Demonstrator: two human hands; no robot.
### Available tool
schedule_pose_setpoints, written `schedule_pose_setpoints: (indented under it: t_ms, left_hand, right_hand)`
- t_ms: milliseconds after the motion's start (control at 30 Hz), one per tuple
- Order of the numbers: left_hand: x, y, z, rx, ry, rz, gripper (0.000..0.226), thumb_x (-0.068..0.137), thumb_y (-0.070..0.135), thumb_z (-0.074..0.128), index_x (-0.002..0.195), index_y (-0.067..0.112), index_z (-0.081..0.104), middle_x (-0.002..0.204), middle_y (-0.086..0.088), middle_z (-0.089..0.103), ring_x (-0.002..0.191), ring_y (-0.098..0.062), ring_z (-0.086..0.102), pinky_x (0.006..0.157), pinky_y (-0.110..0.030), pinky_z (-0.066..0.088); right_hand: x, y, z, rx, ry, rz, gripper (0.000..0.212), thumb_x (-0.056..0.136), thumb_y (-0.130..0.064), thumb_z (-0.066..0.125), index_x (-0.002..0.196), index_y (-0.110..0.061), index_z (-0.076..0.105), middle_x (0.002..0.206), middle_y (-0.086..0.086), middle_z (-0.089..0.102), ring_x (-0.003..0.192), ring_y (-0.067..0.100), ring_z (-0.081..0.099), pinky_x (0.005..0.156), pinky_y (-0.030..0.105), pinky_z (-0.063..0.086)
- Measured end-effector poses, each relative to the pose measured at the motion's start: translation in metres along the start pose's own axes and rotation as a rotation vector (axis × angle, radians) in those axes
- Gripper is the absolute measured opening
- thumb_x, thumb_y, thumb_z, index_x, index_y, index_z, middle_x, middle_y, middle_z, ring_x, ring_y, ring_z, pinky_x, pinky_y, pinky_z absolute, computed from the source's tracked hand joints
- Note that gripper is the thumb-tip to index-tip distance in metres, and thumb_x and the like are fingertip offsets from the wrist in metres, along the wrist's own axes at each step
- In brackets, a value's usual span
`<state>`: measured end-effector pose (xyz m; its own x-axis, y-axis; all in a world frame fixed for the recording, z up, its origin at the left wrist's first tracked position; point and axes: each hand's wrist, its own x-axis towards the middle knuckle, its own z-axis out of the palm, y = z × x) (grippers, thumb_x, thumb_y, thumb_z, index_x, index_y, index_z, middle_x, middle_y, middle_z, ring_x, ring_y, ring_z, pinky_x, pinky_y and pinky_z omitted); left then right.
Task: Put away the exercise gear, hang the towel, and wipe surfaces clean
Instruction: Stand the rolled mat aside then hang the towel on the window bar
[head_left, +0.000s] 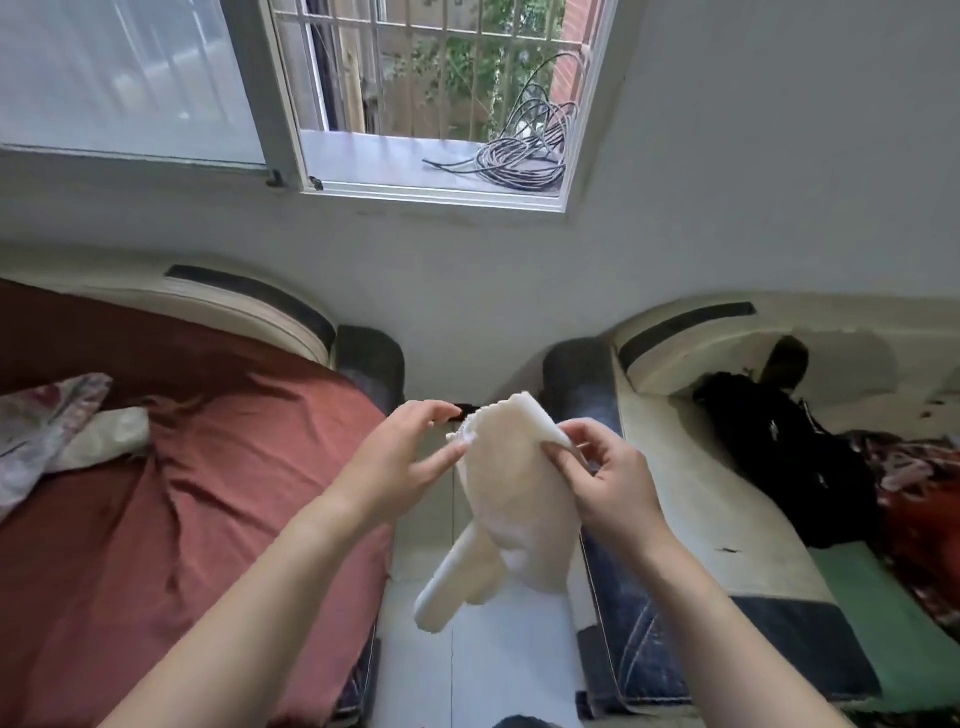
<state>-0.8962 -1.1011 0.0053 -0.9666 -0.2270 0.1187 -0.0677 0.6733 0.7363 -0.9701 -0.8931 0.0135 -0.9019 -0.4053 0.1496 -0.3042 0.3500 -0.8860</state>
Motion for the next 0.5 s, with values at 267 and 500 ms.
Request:
schedule_pose_setpoints:
  t_ms: [267,500]
  left_hand:
    - [0.132,-0.022,-0.046,0.003,0.085,0.031,0.041,0.088,0.037,0.061,0.126,0.025,0.051,0.124,0.012,0.053,0.110,0.004,0.044,0.093,-0.012,0.033]
    - [0.280,-0.035,-0.076,0.052,0.140,0.067,0.044,0.087,0.042,0.058,0.128,0.028,0.049,0.127,0.012,0.052,0.115,-0.001,0.047,0.100,-0.022,0.037]
  right_hand:
    - [0.154,-0.011,0.024,0.019,-0.041,-0.090,0.009,0.086,-0.019,0.065,0.079,-0.025,0.065,0.076,-0.012,0.067,0.066,0.002,0.059,0.057,0.013,0.043]
    - [0.317,-0.015,0.034,0.019,-0.065,-0.204,0.009,0.086,-0.025,0.065,0.078,-0.027,0.065,0.073,-0.015,0.066,0.063,0.000,0.058,0.056,0.013,0.042]
